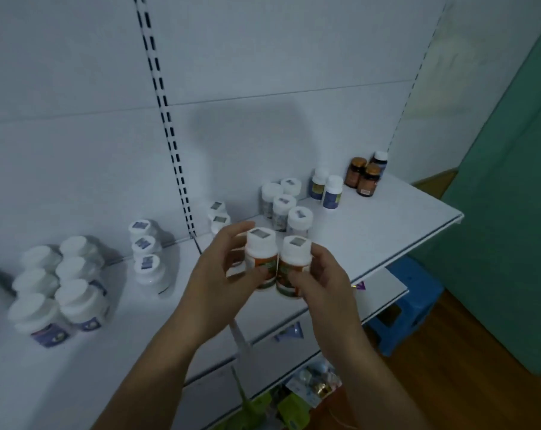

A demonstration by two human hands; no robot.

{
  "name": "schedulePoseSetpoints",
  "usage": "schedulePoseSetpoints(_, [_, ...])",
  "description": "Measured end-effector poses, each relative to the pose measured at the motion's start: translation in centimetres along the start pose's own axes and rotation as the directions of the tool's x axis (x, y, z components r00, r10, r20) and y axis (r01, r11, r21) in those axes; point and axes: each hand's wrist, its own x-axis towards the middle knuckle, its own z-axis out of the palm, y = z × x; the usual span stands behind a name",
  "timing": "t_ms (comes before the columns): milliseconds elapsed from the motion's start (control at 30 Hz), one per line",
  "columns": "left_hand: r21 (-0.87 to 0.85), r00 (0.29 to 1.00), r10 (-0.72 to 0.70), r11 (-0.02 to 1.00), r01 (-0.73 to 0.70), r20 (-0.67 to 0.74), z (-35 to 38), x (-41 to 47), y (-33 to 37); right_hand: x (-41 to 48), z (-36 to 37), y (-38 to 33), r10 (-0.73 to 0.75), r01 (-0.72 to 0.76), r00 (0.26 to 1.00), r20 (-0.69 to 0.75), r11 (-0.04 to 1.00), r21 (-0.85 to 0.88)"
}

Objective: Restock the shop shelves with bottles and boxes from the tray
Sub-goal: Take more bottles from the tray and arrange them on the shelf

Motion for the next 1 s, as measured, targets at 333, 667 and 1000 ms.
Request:
schedulePoseSetpoints(333, [0.448,0.983,0.095,0.894,-0.013,-0.159,2.6,6.8,2.2,7.8,-3.1,4.0,-0.028,0.055,0.956,0.291,0.995,-0.084])
schedulePoseSetpoints(667, [0.953,0.979,-0.199,0.287,0.101,-0.044,1.1,17.4,-1.0,11.1,-0.2,7.7,-0.081,0.131,0.945,0.318,0.982,-0.138])
schedulePoseSetpoints(1000, [0.985,0.995,-0.099,0.169,0.042,-0.026,0.2,19.1,-3.2,13.0,2.8,8.2,-0.130,0.213,0.943,0.306,0.942,-0.258])
